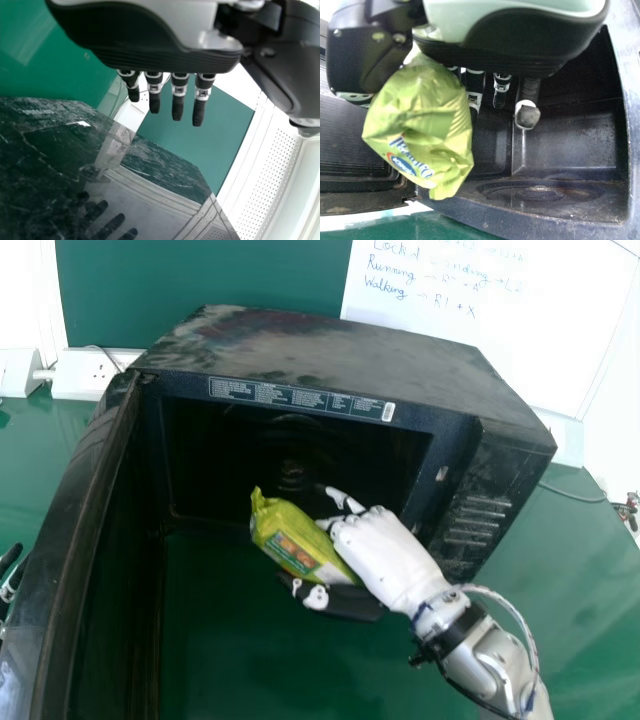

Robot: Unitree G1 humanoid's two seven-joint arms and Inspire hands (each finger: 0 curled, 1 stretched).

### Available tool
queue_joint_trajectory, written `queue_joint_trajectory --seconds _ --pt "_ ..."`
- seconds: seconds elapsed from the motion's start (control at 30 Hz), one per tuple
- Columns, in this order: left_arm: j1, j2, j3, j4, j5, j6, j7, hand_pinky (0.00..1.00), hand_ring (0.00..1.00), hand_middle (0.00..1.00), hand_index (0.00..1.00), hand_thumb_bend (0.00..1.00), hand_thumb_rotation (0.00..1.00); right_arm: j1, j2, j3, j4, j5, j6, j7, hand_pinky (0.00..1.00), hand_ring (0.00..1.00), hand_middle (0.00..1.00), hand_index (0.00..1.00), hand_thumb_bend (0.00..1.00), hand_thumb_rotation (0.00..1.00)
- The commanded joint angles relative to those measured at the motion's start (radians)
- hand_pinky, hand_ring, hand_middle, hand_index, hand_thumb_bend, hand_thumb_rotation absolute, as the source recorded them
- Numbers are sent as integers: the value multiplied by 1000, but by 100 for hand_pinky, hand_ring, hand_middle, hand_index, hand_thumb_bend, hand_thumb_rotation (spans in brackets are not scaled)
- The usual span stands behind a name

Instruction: Put biscuit inside oven

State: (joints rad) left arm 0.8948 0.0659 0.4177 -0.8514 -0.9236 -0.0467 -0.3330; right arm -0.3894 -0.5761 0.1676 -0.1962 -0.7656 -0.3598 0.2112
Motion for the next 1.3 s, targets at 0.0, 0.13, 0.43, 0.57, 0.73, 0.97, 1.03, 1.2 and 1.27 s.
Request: queue_joint_trajectory --seconds 0.0,0.13,0.43,0.57,0.73,0.97,1.03,1.2,1.27 --pt "20 4 -5 -11 -12 4 -3 70 84 89 90 100 100 -33 12 15 18 -12 8 -5 2 0 48 48 51 0" --pt "18 3 -5 -10 -6 -3 -10 72 84 89 89 100 100 -78 33 34 60 -28 21 -18 2 0 48 48 51 0" --pt "28 -2 -8 -16 -11 3 -2 67 79 84 85 100 100 -194 65 78 184 -93 29 -72 2 0 48 48 51 0" --pt "39 3 -10 -24 -18 8 0 68 80 84 85 97 100 -240 79 89 246 -90 50 -67 2 0 48 48 51 0" --pt "39 3 -13 -20 -27 1 -12 71 81 86 87 95 100 -311 89 109 356 -89 76 -61 2 0 48 48 51 0" --pt "34 -2 -12 -12 -18 -7 -16 71 82 88 89 94 100 -420 112 147 549 -97 72 -133 2 0 48 48 51 0" --pt "34 1 -10 -10 -23 -5 -20 71 82 88 89 95 100 -448 121 160 598 -100 74 -155 2 0 48 48 51 0" --pt "30 -2 -11 -9 -9 -9 -15 72 83 89 90 93 100 -519 143 191 709 -100 79 -182 2 0 48 48 51 0" --pt "31 -5 -13 -11 -4 -10 -17 72 83 89 90 91 100 -540 150 199 747 -95 77 -191 2 0 48 48 51 0"
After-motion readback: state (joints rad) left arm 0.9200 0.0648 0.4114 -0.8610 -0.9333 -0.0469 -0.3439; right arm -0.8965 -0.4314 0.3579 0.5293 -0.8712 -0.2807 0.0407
